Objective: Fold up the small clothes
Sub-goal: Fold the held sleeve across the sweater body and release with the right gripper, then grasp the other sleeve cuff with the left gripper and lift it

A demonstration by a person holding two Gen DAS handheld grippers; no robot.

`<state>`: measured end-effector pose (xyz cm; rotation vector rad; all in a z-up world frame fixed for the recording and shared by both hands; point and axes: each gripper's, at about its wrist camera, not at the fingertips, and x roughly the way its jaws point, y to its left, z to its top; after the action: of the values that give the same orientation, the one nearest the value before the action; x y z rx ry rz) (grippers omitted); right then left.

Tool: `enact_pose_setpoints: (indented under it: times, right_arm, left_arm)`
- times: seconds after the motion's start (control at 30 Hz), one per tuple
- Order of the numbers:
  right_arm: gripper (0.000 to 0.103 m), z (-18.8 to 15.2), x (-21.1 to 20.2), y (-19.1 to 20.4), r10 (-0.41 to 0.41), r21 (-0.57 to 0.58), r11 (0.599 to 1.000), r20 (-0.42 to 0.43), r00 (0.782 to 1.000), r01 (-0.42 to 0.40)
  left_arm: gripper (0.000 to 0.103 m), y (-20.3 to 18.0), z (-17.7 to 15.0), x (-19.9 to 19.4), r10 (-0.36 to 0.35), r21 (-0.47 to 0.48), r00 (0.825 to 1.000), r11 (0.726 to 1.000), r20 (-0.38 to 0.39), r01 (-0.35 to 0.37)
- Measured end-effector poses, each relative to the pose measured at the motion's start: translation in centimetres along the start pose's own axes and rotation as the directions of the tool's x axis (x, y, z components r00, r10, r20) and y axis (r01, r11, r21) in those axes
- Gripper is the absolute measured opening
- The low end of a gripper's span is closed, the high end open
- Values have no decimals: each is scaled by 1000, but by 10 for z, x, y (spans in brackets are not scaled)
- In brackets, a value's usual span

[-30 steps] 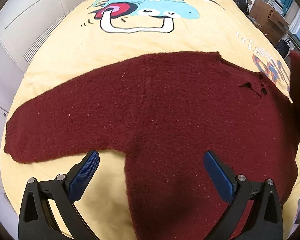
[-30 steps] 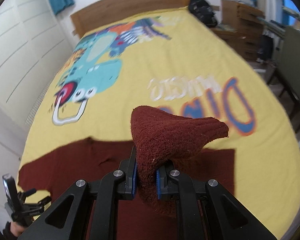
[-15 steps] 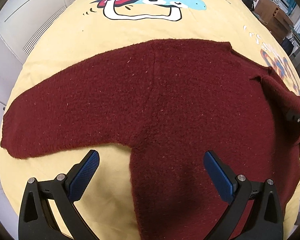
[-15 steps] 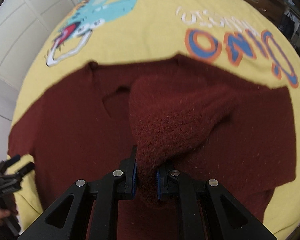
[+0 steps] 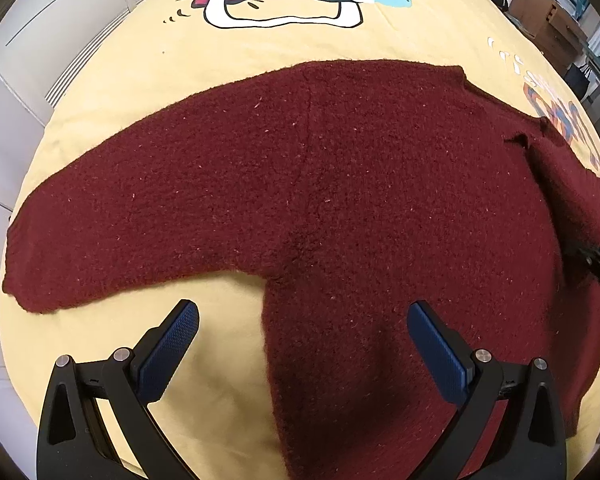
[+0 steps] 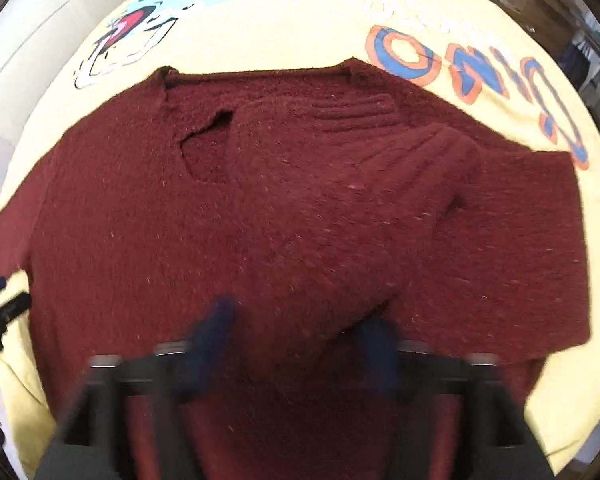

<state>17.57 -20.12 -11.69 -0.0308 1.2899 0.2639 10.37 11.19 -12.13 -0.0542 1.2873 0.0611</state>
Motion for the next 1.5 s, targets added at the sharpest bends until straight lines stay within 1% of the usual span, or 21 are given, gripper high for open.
enact_pose_setpoints:
  times: [0.03, 0.13, 0.2, 0.27, 0.37, 0.53, 0.67, 0.77, 0.83, 0.93, 0.97, 1.03, 1.1, 1.2, 1.3, 1.37, 1.47, 1.5]
  right_arm:
    - [82, -3, -4, -3, 12, -33, 999, 12, 1000, -11]
    - [84, -16, -12, -18, -25, -41, 999, -4, 1000, 25]
    - [84, -29, -15, -33, 19, -35, 999, -7, 1000, -19]
    - [84, -44, -19, -53, 16, 5, 1000, -6, 1000, -16]
    - [84, -65, -25, -87, -31, 71, 997, 9, 999, 30]
    - [84, -84, -31, -145, -88, 183, 980, 18, 996, 83]
    - [84, -92, -35, -177, -91, 245, 966, 26, 996, 82]
    - [84, -97, -36, -192, -90, 262, 962, 32, 995, 79]
    - [84, -102, -40, -199, -90, 270, 960, 35, 995, 77]
    - [84, -107, -41, -207, -81, 280, 958, 44, 996, 66]
    - [84, -108, -42, -209, -78, 284, 957, 46, 996, 62]
    - [84, -111, -42, -213, -69, 293, 955, 50, 996, 52]
    - [84, -106, -39, -206, -61, 299, 953, 52, 997, 43]
    - [84, -107, -35, -209, -51, 308, 951, 53, 997, 32]
    - [84, -108, -32, -213, -47, 314, 949, 46, 998, 30]
    - [84, -110, -30, -215, -44, 320, 947, 43, 998, 28]
    - [84, -107, -25, -215, -38, 324, 946, 39, 999, 24]
    - [84, -108, -24, -215, -38, 325, 945, 37, 999, 24]
  left_arm:
    - [102, 0, 0, -1, 1, 0, 1000, 1000, 0, -1]
    - [102, -2, 1, -2, 0, -1, 1000, 1000, 6, 0]
    - [102, -5, 1, -2, -2, 3, 1000, 1000, 5, 2]
    - [102, -12, 1, -2, -4, 18, 1000, 1000, 4, 4]
    - [102, -30, 4, -3, -9, 59, 1000, 998, 6, 8]
    - [102, -78, 17, -11, -46, 153, 999, 987, 23, 42]
    - [102, -135, 33, -21, -84, 254, 995, 965, 48, 69]
    - [102, -178, 45, -20, -119, 307, 992, 946, 43, 101]
    - [102, -202, 46, -18, -134, 339, 990, 934, 40, 113]
    - [102, -238, 53, -10, -139, 396, 990, 912, 40, 112]
    - [102, -244, 56, -8, -141, 413, 989, 904, 36, 114]
    - [102, -264, 56, 3, -136, 445, 990, 889, 28, 109]
    - [102, -284, 57, 14, -116, 477, 993, 873, 11, 97]
    - [102, -303, 62, 31, -93, 499, 996, 862, -15, 88]
    - [102, -317, 67, 49, -90, 505, 995, 857, -51, 104]
    - [102, -323, 69, 61, -70, 510, 996, 855, -63, 92]
    - [91, -327, 70, 73, -26, 525, 998, 850, -55, 51]
    - [85, -326, 72, 75, -34, 522, 998, 851, -57, 58]
